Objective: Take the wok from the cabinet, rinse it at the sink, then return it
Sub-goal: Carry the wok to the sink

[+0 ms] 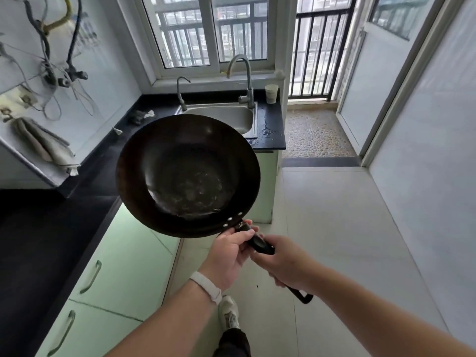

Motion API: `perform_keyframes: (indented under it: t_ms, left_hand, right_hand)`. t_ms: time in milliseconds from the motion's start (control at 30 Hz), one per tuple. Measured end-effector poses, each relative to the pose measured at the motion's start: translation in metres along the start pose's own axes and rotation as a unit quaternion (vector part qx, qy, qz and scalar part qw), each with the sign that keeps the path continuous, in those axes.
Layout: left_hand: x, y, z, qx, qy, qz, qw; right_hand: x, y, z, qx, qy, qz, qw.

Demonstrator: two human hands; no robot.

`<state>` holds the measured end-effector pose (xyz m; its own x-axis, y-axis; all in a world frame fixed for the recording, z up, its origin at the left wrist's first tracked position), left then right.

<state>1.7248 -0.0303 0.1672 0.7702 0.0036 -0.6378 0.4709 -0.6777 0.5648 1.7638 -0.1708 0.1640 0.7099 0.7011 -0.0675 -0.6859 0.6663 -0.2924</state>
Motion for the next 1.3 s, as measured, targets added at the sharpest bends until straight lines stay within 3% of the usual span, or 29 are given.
perform_keyframes:
  t_ms: [533, 767, 1000, 1300]
  left_hand:
    - [0.206, -0.016, -0.217, 0.004, -0.017, 0.034, 0.999]
    - [0.265, -0.007, -0.276, 0.001, -0.030, 0.044, 0.999]
    - [0.335, 0.008, -0.316, -0.005, -0.039, 0.017, 0.999]
    - [0.417, 0.041, -0.365, -0.010, -0.033, -0.061, 0.998]
  right_hand:
    - [0.281, -0.046, 0.012, -0.015, 0.044, -0.040, 0.998]
    - [0.358, -0.069, 0.016, -0.020, 0.044, -0.054, 0.997]
    - [0.430, -0.107, -0.007, -0.010, 0.062, -0.043, 0.997]
    - [0.530, -0.173, -0.044, 0.008, 0.081, 0.044, 0.996]
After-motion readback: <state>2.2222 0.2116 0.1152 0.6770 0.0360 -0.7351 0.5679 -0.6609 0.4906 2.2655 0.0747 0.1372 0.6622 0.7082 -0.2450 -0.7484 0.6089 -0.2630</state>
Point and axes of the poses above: each hand's wrist, its own x-axis towards the middle knuckle, its own y-axis out of the palm, z = x × y, the point moved 1 cm from there along x, towards the middle knuckle, and after that the axes turned 15 degrees about -y, right-handed, at the moved point
